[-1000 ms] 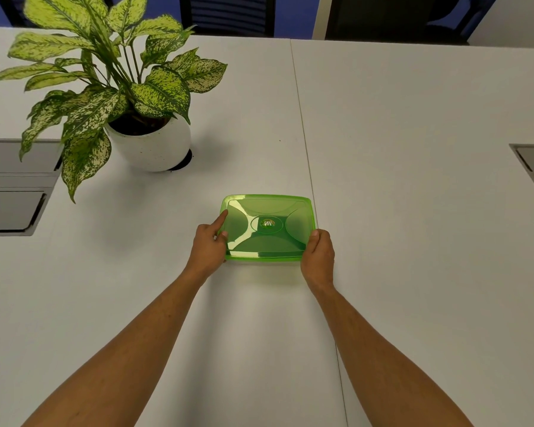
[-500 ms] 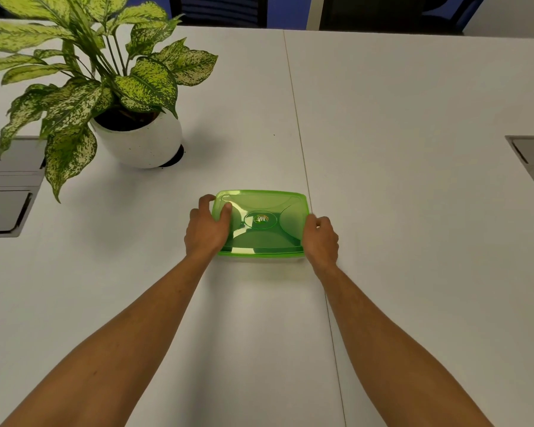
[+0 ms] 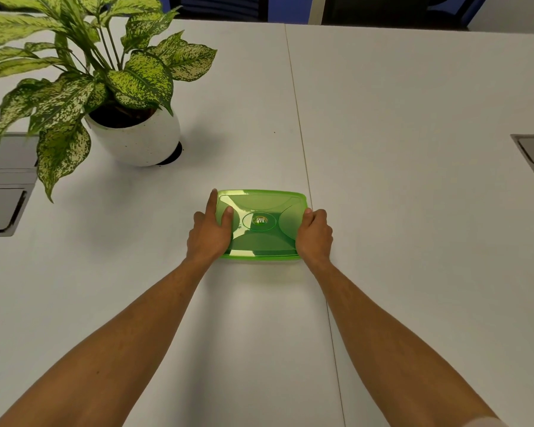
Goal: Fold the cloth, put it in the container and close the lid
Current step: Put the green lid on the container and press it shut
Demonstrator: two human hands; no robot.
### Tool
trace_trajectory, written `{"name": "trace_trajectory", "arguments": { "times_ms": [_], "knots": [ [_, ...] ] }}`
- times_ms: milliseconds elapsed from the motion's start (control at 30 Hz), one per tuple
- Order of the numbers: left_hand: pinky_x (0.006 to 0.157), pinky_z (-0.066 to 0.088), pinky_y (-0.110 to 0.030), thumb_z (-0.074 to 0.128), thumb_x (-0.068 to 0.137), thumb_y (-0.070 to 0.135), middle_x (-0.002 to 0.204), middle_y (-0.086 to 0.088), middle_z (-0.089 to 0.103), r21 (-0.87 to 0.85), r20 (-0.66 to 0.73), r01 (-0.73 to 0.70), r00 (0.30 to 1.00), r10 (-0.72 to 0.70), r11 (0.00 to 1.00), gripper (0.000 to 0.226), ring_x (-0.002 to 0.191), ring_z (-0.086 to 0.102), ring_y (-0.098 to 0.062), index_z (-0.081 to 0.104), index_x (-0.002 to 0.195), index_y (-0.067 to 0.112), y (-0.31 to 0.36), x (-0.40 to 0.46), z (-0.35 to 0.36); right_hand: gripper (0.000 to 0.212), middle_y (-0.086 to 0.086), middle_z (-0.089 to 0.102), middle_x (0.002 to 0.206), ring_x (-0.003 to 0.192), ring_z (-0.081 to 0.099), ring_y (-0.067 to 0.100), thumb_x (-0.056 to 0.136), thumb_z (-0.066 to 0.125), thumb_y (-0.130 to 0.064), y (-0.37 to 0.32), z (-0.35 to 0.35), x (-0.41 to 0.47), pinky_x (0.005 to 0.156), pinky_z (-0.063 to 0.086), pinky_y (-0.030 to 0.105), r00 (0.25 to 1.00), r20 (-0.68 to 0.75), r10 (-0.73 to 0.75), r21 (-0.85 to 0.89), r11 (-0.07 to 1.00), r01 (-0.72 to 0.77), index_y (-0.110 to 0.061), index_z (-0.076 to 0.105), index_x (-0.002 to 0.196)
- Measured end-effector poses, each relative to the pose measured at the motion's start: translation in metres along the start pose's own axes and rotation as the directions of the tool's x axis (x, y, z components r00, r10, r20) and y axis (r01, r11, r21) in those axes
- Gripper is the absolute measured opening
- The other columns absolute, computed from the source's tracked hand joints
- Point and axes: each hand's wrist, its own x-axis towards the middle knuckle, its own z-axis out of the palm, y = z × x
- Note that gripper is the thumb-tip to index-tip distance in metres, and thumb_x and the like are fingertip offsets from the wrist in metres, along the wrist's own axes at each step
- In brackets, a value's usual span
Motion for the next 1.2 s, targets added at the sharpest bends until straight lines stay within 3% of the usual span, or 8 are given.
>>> {"name": "trace_trajectory", "arguments": {
  "times_ms": [867,1033,1200],
  "knots": [
    [0.095,0.04,-0.049,0.031,0.093,0.062,0.126,-0.02,0.054,-0.055,-0.009,-0.006,1.0,0.006,0.998,0.058,0.113,0.054,-0.045,0.014,0.146,0.046,-0.007,0.001,0.004,0.024,0.018,0.064,0.085,0.081,0.058,0.039,0.101,0.036,-0.021,0.008,0.003,-0.005,0.068,0.043,0.042,0.991,-0.088,-0.098,0.059,0.993,0.103,-0.002,0.051,0.096],
    [0.095,0.04,-0.047,0.033,0.093,0.061,0.126,-0.019,0.055,-0.068,-0.037,-0.023,0.999,0.021,0.997,0.059,0.114,0.054,-0.042,0.016,0.148,0.045,-0.006,0.0,0.004,0.031,0.012,0.063,0.107,0.097,0.059,0.034,0.101,0.031,-0.026,0.008,0.003,-0.006,0.081,0.047,0.044,0.987,-0.062,-0.147,-0.014,0.989,0.147,-0.022,0.045,0.129],
    [0.095,0.041,-0.047,0.03,0.094,0.062,0.12,-0.018,0.056,-0.042,-0.053,-0.046,0.998,0.044,0.998,0.06,0.113,0.054,-0.041,0.015,0.149,0.045,-0.007,0.0,0.004,0.047,0.004,0.047,0.128,0.116,0.048,0.027,0.098,0.028,-0.051,0.008,0.0,0.002,0.085,0.046,0.044,0.959,0.137,-0.248,-0.167,0.948,0.269,-0.043,0.025,0.144]
  ]
}}
